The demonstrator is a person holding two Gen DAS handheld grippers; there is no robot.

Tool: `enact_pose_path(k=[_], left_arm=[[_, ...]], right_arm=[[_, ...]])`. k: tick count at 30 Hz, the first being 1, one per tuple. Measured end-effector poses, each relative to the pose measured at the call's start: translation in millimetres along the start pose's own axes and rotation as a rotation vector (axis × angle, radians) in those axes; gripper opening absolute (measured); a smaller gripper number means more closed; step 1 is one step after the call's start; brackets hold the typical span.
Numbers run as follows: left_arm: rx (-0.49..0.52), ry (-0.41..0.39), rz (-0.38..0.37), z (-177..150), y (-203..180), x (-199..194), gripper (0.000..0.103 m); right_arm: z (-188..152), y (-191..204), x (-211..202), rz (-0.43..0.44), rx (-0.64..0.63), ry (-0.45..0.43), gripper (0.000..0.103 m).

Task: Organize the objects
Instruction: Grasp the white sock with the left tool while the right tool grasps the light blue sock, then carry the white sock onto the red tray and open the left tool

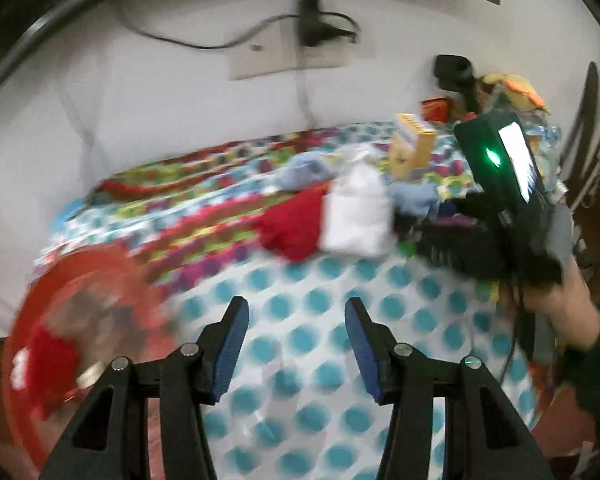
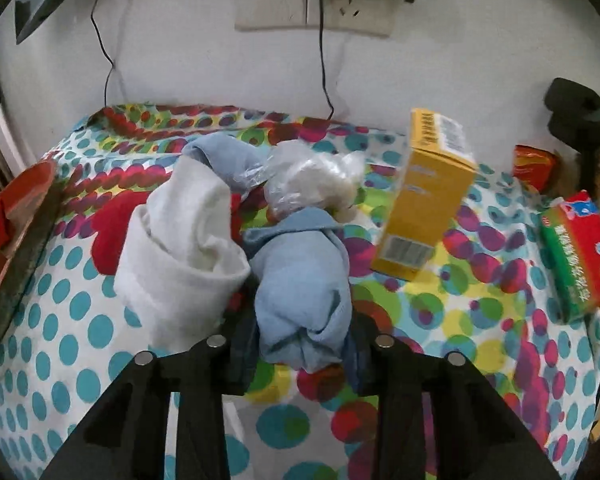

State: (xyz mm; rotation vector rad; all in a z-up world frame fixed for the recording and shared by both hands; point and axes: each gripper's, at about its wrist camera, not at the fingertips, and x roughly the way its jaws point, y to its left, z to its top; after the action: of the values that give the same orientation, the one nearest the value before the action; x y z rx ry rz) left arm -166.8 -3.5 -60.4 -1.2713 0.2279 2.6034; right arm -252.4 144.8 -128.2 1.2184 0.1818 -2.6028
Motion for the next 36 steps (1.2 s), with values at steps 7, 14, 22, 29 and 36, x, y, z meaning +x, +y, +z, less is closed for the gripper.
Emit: enact_pose_path(k=[7, 14, 22, 29, 36], left_arm=[[0.057, 0.064, -0.074, 30.0, -37.7, 64.5, 0.052], [0.046, 0.064, -0.031, 56.4, -46.3, 94.2, 0.052], [0.120, 0.039, 0.087, 56.5, -60.2, 122.8, 0.065], [0.069, 0.032, 0.055, 52.4, -44.6, 109.1, 0.032], [0.084, 0.019, 0.040, 40.4, -51.0, 81.2, 0.031]], right_arm=[[-45.3, -29.1, -33.5, 0.011, -0.002, -0.003, 0.029], [-49.9, -28.6, -34.1, 0.016, -0.015, 0.017, 0.035], [-49.6, -30.1, -32.8, -0.003, -0.010, 0.019, 0.036], [-47.9, -29.9, -28.4, -0.012, -0.003, 0.025, 0.042], [-46.5, -27.8, -27.5, -0.016, -0.002, 0.026, 0.042]])
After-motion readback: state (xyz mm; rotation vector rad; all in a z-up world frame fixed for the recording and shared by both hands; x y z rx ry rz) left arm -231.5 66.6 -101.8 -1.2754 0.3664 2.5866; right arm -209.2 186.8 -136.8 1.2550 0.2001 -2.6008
